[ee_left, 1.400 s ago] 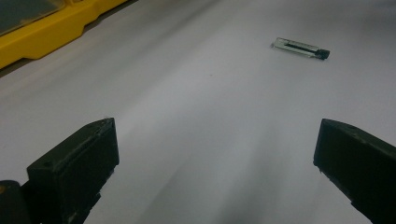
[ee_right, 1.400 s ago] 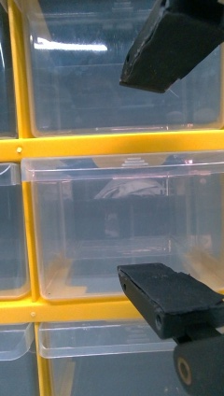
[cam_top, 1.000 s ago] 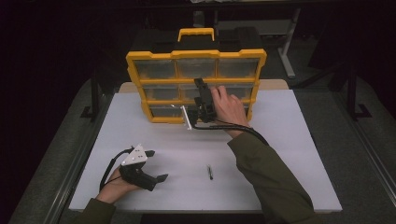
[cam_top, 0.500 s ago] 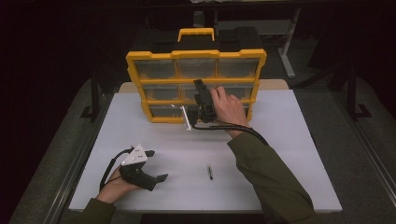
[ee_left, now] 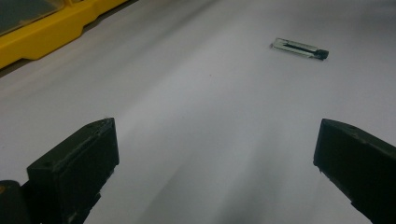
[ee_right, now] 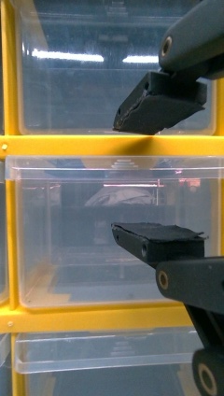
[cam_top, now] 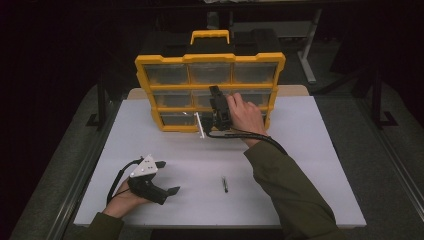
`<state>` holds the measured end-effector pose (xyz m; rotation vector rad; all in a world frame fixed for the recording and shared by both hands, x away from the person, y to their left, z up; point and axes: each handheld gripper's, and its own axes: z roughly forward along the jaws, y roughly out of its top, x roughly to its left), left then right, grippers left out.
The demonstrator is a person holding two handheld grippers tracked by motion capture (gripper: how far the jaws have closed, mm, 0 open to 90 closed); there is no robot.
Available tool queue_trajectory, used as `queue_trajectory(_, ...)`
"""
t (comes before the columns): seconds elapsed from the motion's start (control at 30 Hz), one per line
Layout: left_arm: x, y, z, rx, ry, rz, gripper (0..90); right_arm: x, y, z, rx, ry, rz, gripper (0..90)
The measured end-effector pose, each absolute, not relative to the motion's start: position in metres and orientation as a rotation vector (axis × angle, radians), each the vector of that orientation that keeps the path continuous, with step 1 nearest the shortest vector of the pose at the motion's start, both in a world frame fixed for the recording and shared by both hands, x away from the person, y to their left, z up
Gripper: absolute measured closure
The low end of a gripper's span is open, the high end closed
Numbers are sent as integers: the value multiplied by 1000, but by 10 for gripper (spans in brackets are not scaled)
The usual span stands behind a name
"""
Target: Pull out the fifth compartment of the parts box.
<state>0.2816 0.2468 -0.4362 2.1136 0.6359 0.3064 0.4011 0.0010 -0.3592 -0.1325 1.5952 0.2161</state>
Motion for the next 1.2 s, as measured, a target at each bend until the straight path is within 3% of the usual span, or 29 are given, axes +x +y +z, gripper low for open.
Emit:
queue_trajectory(0.6,281,247,-436,2111,638,305,0,399,3,-358,-108,1599,226,596)
queue_trajectory(1.2,281,247,-435,2108,637,304,0,399,7,-359,-133,1581,173,685)
